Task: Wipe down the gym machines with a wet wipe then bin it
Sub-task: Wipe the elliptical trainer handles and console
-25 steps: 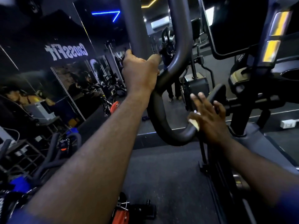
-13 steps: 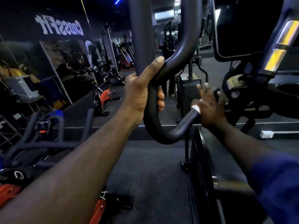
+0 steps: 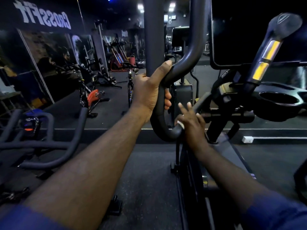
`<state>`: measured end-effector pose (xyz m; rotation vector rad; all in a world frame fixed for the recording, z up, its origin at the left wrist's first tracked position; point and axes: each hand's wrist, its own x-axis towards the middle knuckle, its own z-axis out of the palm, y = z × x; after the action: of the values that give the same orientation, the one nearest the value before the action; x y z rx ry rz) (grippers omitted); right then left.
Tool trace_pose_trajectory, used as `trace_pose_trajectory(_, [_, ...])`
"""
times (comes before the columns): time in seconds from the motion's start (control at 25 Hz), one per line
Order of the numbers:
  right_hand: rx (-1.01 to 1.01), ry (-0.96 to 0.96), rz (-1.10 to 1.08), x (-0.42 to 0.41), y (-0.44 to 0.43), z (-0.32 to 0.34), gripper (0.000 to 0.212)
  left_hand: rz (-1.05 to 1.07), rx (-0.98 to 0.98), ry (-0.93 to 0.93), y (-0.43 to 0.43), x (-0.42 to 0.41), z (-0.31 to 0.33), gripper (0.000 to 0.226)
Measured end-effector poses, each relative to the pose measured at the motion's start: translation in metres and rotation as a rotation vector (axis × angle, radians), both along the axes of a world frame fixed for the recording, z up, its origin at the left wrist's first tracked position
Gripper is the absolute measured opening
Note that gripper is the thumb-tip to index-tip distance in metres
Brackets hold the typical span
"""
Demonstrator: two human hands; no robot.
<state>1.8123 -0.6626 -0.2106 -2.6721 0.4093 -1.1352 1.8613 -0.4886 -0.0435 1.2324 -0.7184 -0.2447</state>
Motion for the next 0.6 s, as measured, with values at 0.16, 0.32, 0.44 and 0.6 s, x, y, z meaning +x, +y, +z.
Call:
trace_pose_trajectory(0.16, [0.082, 0.083, 0.004, -0.014, 0.053, -0.005, 0.063, 0.088, -0.043, -0.090, -0.005, 0.006, -0.008, 0.038])
trace_pose_trajectory(0.32, [0.147, 0.108, -0.041, -0.032, 0.080, 0.013, 0.075, 0.207, -0.084, -0.183, -0.009, 0.012, -0.006, 0.036])
trace_pose_trajectory(0.44, [0.334, 0.114, 0.090, -0.055, 0.092, 0.021, 0.077, 0.364, 0.143, -0.372, -0.006, 0.012, -0.014, 0.068])
trace_pose_trajectory(0.6, [0.671, -0.023, 0.152, -0.099, 0.094, 0.036, 0.044, 0.631, 0.056, -1.053, 0.008, -0.005, -0.016, 0.064])
